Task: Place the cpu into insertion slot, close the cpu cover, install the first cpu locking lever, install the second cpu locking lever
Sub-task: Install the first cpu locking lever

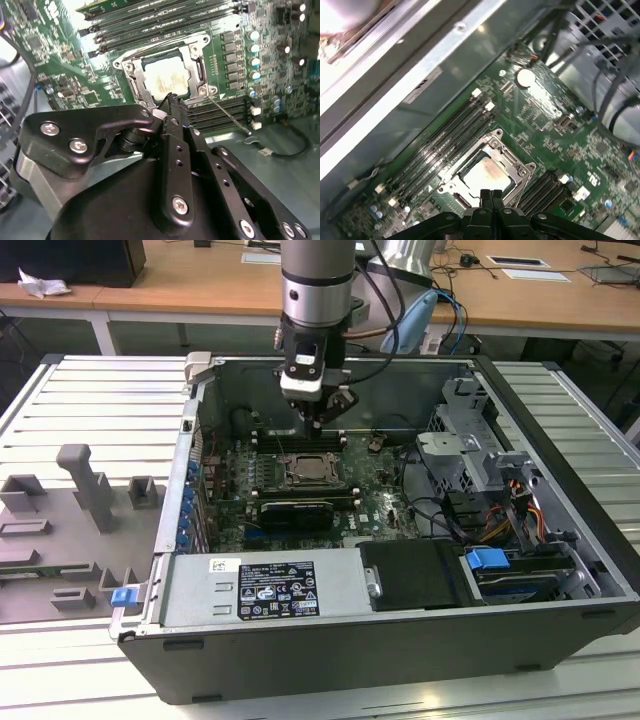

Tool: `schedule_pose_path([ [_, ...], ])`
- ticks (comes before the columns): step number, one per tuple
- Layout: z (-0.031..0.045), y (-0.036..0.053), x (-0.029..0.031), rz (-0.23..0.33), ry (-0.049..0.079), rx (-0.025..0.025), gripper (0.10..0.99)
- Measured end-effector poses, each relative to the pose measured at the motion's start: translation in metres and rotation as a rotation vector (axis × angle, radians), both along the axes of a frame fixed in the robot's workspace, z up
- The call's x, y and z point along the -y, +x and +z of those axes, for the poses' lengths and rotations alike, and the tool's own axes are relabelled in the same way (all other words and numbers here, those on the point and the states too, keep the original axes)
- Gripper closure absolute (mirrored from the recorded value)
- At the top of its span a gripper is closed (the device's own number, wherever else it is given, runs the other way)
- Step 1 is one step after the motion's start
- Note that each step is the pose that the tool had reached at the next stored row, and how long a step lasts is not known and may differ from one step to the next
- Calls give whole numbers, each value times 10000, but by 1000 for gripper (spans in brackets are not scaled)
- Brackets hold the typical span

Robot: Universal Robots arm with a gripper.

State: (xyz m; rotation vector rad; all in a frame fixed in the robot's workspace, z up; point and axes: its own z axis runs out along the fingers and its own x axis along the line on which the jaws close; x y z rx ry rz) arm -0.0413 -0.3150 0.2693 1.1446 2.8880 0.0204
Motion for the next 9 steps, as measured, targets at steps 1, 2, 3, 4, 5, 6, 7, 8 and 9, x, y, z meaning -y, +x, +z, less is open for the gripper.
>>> schedule_pose_path([
  [1,-1,0,0,316,-2,0,980],
  [2,-2,0,0,627,-3,-1,980],
  [3,-3,0,0,797,-5,-1,980],
  [4,-4,0,0,985,-5,0,980],
  [5,-5,0,0,1257,-5,0,980],
  [6,-6,0,0,1547,-5,0,980],
  [7,-7,-1,0,1759,-5,0,980],
  [8,-8,0,0,1956,-5,0,980],
  [9,-9,-1,0,2320,-6,-1,980],
])
